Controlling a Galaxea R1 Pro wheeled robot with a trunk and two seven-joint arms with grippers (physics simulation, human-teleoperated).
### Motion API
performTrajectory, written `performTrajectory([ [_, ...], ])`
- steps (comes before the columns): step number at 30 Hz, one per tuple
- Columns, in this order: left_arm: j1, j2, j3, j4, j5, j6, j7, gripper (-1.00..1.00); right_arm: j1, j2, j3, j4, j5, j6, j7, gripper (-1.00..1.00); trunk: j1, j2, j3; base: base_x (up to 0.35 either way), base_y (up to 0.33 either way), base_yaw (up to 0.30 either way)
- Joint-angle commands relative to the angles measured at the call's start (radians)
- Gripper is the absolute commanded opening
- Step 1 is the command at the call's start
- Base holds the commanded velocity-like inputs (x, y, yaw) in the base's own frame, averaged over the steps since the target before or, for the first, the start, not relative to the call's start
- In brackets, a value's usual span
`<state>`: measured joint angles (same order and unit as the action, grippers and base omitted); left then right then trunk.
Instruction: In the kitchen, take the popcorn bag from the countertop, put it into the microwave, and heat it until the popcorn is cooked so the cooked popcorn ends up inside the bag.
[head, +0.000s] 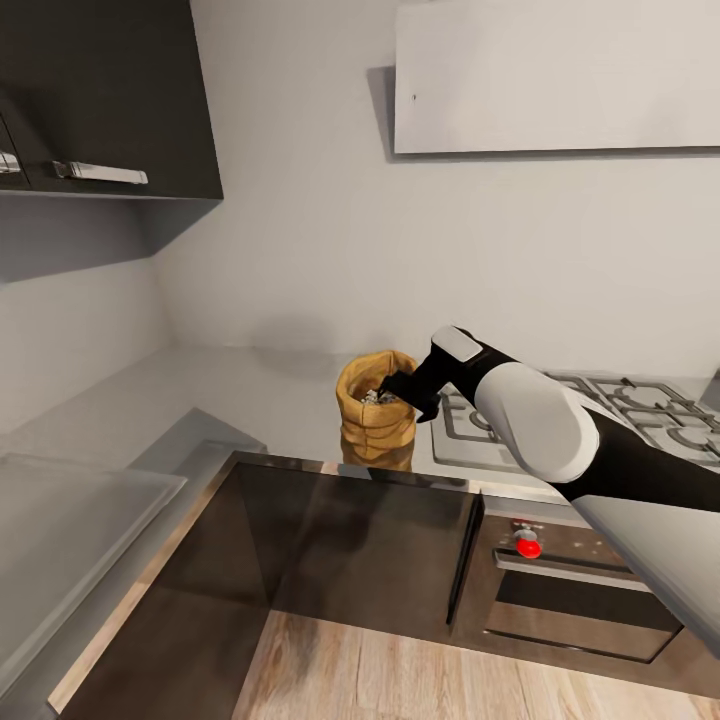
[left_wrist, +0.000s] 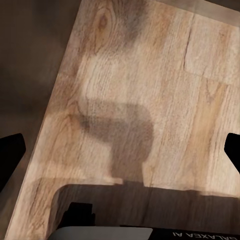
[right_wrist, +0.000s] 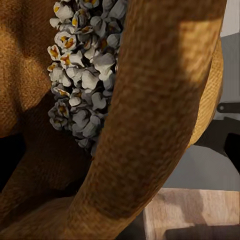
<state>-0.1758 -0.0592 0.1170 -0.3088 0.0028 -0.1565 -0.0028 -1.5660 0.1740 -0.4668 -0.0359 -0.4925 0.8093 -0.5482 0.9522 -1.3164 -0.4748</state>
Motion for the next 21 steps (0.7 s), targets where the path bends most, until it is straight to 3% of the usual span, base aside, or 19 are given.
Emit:
performTrajectory([
  [1, -0.001, -0.001, 0.004, 0.001, 0.0, -0.003, 0.0, 1.0, 0.0, 0.0, 0.0, -0.002, -0.01, 0.002, -0.007, 1.0, 0.0, -0.001, -0.001, 0.0, 0.0, 0.0],
  [2, -0.001, -0.001, 0.004, 0.001, 0.001, -0.003, 0.0, 1.0, 0.0, 0.0, 0.0, -0.002, -0.01, 0.002, -0.005, -1.0, 0.0, -0.001, -0.001, 0.0, 0.0, 0.0],
  [21, -0.001, -0.001, 0.004, 0.001, 0.002, -0.003, 0.0, 1.0, 0.0, 0.0, 0.0, -0.003, -0.01, 0.002, -0.001, -1.0, 0.0, -0.001, -0.001, 0.0, 0.0, 0.0],
])
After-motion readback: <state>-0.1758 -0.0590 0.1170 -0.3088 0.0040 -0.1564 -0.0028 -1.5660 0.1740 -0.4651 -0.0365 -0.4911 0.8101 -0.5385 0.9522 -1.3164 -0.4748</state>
